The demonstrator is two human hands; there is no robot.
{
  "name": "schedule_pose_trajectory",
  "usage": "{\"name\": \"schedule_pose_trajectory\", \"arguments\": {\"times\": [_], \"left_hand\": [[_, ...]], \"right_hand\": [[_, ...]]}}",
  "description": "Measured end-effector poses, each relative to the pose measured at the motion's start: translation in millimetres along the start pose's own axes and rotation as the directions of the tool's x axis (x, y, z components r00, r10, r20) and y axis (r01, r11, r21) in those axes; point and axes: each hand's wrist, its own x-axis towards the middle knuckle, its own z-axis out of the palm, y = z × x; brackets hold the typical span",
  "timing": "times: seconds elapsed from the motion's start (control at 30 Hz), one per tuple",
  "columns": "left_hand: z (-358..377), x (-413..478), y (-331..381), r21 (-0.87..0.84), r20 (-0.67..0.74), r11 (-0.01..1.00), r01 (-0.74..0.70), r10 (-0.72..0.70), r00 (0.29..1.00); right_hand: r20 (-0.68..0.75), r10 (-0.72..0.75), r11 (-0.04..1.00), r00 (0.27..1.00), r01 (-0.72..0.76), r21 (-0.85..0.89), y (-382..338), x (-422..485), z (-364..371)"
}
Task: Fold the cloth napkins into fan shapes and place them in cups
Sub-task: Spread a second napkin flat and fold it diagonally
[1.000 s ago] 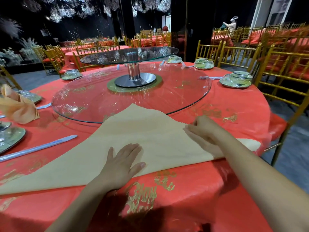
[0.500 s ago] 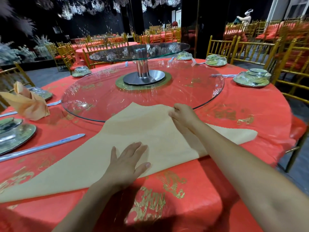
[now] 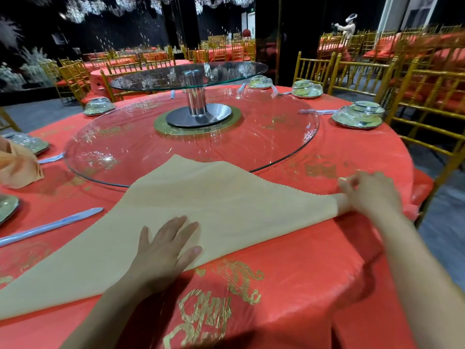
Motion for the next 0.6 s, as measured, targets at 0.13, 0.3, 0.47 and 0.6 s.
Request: {"name": "schedule_pose_trajectory", "arguments": {"times": [0.13, 0.3, 0.47, 0.6], "left_hand": [[-1, -1, -1, -0.017, -0.007, 1.000, -0.008, 0.008, 1.000], [-4, -2, 0, -0.020, 0.010, 1.000, -0.006, 0.006, 1.000], [-6, -3, -1, -0.027, 0.012, 1.000, -0.002, 0.003, 1.000], [-8, -7, -3, -0.041, 0.027, 0.999, -0.010, 0.011, 1.000]], "right_hand": [[0.271, 0.039, 0.968, 0.962, -0.104, 0.228, 33, -2, -6], [0.219, 0.049, 0.753, 0.975, -0.180, 0.632, 38, -3, -1], [0.272, -0.034, 0.735, 0.962, -0.160, 0.659, 47, -11, -7], [0.274, -0.036, 0.822, 0.961, -0.128, 0.556, 49, -12, -3]]}}
